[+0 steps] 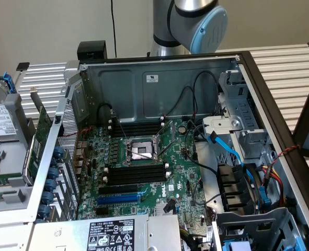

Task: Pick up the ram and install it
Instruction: 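Pick up the ram and move it above insertion slot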

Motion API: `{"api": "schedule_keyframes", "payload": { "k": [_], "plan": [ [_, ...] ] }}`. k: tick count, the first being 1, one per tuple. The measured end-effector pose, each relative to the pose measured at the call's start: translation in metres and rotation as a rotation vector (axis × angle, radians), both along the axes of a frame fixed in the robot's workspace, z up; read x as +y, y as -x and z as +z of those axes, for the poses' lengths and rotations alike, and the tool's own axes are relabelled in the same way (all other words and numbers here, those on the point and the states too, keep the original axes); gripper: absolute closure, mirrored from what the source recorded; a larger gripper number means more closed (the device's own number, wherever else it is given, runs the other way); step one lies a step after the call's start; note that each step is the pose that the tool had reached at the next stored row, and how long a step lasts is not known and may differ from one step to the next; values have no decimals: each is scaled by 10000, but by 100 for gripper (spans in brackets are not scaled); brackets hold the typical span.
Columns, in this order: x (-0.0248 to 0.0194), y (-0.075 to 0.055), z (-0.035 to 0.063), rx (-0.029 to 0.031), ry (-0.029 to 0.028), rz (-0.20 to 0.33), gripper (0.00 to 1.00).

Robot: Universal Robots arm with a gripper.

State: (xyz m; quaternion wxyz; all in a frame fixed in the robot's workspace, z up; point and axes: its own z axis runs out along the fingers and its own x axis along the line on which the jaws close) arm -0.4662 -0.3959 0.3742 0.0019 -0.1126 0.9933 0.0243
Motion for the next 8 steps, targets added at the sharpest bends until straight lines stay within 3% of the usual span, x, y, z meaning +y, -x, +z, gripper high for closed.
{"api": "schedule_keyframes", "payload": {
  "k": [8],
  "plan": [
    [0, 0, -14, 0, 2, 1450, 89]
  ]
}}
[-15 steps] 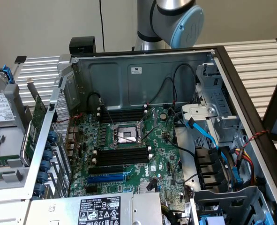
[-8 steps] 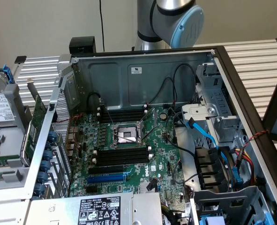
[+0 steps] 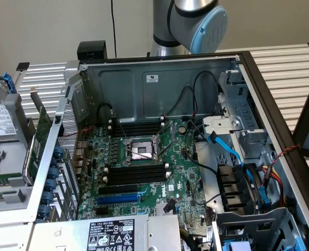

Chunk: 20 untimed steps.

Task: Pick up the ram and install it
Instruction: 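Pick up the ram and move it above insertion slot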

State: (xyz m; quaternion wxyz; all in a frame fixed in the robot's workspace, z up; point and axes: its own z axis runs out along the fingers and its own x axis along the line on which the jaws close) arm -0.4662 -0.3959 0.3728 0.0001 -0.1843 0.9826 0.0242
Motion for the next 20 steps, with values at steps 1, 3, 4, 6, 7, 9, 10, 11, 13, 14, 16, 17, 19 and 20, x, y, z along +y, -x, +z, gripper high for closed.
{"api": "schedule_keyframes", "payload": {
  "k": [1, 3, 4, 6, 7, 9, 10, 11, 13, 14, 16, 17, 19, 20],
  "plan": [
    [0, 0, 0, 0, 0, 181, 89],
    [0, 0, -1, 0, 0, 557, 89],
    [0, 0, -2, 0, 0, 725, 89],
    [0, 0, -3, 0, 0, 1102, 89],
    [0, 0, -4, -1, 0, 1281, 89],
    [0, 0, -5, 0, 0, 1646, 89],
    [0, 0, -6, 0, 0, 1827, 89],
    [0, 0, -6, 0, 0, 2006, 89],
    [0, 0, -8, 0, 0, 2366, 89],
    [0, 0, -8, 0, 0, 2545, 89],
    [0, 0, -10, 0, 0, 2910, 89],
    [0, 0, -10, 0, 0, 3091, 89],
    [0, 0, -12, 0, -1, 3456, 89],
    [0, 0, -12, 0, -1, 3636, 89]
  ]
}}
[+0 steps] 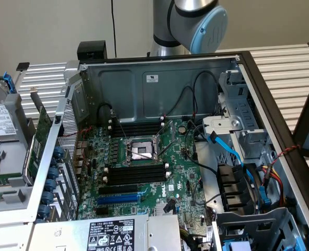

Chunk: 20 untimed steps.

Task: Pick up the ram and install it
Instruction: 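Pick up the ram and move it above insertion slot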

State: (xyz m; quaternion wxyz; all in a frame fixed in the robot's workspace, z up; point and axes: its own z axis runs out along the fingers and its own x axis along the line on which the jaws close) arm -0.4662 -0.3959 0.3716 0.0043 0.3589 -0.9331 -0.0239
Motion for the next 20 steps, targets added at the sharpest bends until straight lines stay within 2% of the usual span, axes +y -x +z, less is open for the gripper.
{"api": "schedule_keyframes", "payload": {
  "k": [20],
  "plan": [
    [0, 0, -11, 0, 1, 3646, 89]
  ]
}}
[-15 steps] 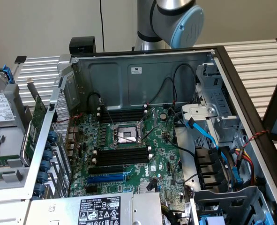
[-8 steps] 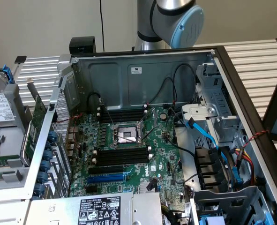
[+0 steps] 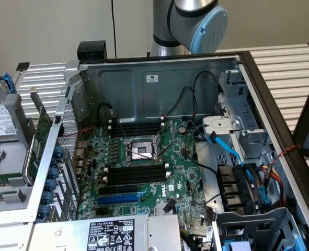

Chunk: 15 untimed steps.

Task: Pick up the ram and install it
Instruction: 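Pick up the ram and move it above insertion slot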

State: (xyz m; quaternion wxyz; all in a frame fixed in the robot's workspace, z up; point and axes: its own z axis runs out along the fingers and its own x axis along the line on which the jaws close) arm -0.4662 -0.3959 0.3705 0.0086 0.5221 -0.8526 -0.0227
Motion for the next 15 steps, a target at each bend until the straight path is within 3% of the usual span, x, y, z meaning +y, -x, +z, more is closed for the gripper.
{"api": "schedule_keyframes", "payload": {
  "k": [15],
  "plan": [
    [0, 0, -7, -26, 4, 2720, 89]
  ]
}}
